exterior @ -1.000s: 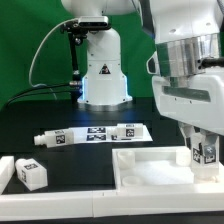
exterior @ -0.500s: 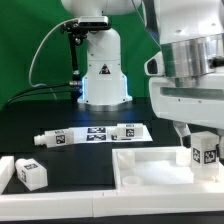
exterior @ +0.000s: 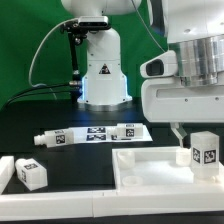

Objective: Assemble one leg

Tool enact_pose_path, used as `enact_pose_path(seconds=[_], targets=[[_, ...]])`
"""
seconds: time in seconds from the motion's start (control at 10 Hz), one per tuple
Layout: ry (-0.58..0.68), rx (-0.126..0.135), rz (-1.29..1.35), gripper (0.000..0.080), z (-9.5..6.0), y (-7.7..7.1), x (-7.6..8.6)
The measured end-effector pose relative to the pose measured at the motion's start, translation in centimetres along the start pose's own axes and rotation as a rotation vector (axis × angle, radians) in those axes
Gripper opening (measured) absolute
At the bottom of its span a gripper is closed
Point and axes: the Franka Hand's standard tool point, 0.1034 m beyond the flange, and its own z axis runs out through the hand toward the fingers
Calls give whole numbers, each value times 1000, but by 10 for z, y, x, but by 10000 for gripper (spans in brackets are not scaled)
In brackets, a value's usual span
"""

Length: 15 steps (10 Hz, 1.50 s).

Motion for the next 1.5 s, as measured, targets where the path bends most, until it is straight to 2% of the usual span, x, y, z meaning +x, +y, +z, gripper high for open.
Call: enact_pose_path(seconds=[0.2,0.3,0.4,0.5,0.6,0.7,0.8,1.1,1.4,1.5], targets=[[17,-38,-351,648,-4,-2,2],[17,-40,-447,648,-5,-1,5],[20,-39,-424,648,-6,0,6],[19,-39,-394,534,-5,0,5],[19,-39,-394,534,-4,0,5],[18,-38,-356,397,-4,0,5],[19,-41,-285,288,-3,3,6],[45,-37,-20,288,-2,3,7],[55,-27,472,288,-2,4,8],[48,-5,620,288,-2,5,9]])
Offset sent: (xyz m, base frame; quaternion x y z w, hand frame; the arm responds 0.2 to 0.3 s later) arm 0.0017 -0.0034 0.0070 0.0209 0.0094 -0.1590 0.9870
